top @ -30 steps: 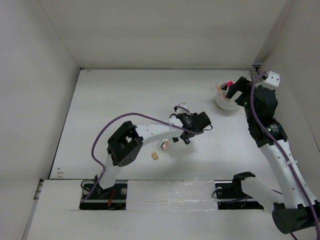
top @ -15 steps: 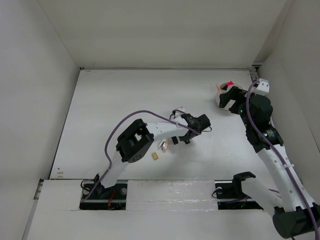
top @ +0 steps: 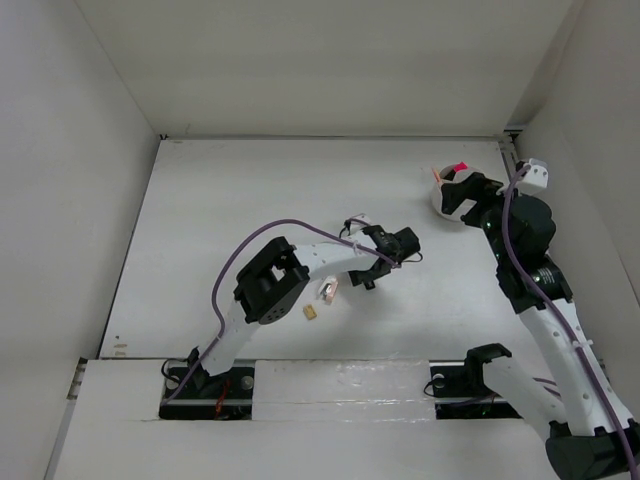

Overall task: Sort the stationery into containers
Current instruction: Pick up the pen from the center of the board, then place the pen in the storage box.

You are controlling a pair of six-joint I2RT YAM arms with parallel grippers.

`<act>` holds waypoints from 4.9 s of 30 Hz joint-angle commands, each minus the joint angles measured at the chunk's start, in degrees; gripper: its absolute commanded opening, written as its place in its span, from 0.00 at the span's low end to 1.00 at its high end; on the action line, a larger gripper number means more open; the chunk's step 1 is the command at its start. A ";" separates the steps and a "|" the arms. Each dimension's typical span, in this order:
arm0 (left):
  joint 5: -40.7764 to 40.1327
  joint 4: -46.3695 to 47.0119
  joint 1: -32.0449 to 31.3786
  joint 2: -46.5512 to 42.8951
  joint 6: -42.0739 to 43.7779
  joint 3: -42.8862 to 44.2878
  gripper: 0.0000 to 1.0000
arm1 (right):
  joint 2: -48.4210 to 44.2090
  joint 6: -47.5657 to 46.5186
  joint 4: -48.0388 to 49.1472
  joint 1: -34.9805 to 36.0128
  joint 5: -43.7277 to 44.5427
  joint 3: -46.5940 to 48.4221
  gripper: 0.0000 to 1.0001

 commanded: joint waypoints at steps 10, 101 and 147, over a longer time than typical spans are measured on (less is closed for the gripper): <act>10.55 5.04 -0.51 3.28 3.92 -6.35 0.00 | -2.14 0.52 4.10 0.38 -2.64 0.28 0.99; -9.06 10.15 -4.55 -82.24 36.45 -42.83 1.00 | 56.47 -11.08 31.87 -20.62 -34.54 27.44 0.00; -7.29 10.77 -4.55 -80.40 37.59 -42.83 1.00 | 67.29 -14.77 29.59 -24.58 -38.86 32.45 0.24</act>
